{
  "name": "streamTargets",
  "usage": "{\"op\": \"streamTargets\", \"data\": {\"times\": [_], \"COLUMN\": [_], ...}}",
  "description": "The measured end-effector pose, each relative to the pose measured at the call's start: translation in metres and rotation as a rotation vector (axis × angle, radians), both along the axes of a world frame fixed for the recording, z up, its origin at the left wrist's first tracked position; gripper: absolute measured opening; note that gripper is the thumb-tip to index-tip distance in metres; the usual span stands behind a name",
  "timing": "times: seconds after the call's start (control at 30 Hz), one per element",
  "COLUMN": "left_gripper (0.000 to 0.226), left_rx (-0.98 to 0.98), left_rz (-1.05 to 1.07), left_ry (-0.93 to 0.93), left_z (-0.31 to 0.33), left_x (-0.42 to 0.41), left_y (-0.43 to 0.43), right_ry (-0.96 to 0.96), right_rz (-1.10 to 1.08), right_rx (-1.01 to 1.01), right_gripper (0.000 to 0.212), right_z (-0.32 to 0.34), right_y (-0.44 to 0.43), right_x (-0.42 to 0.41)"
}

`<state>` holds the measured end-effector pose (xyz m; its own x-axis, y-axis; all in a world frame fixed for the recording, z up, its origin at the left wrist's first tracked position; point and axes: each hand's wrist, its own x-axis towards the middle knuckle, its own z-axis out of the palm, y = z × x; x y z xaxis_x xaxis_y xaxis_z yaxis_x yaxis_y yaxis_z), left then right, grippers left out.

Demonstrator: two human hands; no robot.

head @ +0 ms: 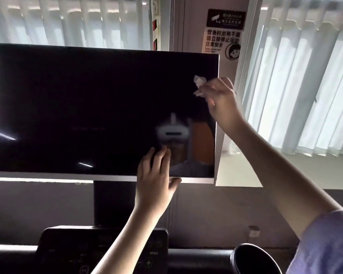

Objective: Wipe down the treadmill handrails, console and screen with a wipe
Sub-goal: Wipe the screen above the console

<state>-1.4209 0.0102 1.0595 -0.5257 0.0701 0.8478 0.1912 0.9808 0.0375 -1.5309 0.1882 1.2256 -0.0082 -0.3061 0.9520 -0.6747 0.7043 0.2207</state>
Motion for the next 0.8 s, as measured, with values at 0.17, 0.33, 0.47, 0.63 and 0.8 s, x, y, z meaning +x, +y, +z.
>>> {"op": "streamTargets", "data": {"times": [0.17, 0.33, 0.47, 0.63, 0.8], "left_gripper": [0.078, 0.077, 0.076, 0.074, 0.074], "left_rx": [-0.004, -0.013, -0.007, -0.016, -0.015], "left_rz": [-0.006, -0.005, -0.019, -0.011, 0.001], "left_ry": [0.015, 0.029, 0.043, 0.046, 0.038], "left_z": [-0.001, -0.001, -0.002, -0.003, -0.005], "left_x": [-0.001, -0.001, -0.002, -0.002, -0.003], "left_y": [-0.001, -0.001, -0.002, -0.002, -0.002], "right_ry": [-0.056, -0.127, -0.168, -0.113, -0.079], "right_rz": [-0.042, -0.105, -0.121, -0.058, -0.024], "right_rx": [-0.171, -0.036, -0.081, -0.168, -0.162], "right_gripper": [0.02, 0.025, 0.028, 0.017, 0.021], "right_z": [0.044, 0.071, 0.081, 0.064, 0.043], "right_y": [-0.008, -0.005, -0.001, 0.004, 0.011], "right_x": [-0.028, -0.027, -0.03, -0.037, -0.032]}}
